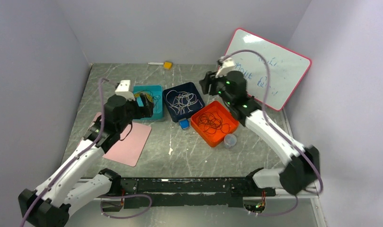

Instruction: Untangle the cables

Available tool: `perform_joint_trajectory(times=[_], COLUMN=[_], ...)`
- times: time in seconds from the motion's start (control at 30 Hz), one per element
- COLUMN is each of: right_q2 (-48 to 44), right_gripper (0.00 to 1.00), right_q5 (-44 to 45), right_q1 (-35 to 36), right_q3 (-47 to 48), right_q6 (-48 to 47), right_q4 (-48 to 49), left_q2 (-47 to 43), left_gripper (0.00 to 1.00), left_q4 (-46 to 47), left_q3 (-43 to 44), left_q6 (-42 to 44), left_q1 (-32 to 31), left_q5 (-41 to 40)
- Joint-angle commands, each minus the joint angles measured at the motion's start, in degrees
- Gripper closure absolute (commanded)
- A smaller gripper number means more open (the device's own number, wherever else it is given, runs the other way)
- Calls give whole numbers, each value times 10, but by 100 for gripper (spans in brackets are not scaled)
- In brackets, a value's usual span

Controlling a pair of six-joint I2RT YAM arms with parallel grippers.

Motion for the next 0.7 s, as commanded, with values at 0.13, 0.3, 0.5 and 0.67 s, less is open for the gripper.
perform_joint_trajectory(times=[0.13,0.3,0.5,0.67], right_q2=[-248,-370,-484,-531], right_gripper=[30,17,0,0], right_q5=[124,147,206,238], right_q1=[-1,-1,-1,-1], right_q3=[-63,-154,-272,-325], right_q6=[-9,-5,54,77], right_q4=[-60,-69,-77,-70], left_q2=[-118,-187,-257,-268], left_gripper=[0,0,0,0], left_q4=[-42,-55,-57,-82], left_q3=[27,-8,-60,-81], left_q6=[-7,-15,-26,-47], left_q1=[5,4,4,4], left_q5=[-135,-156,-166,-212])
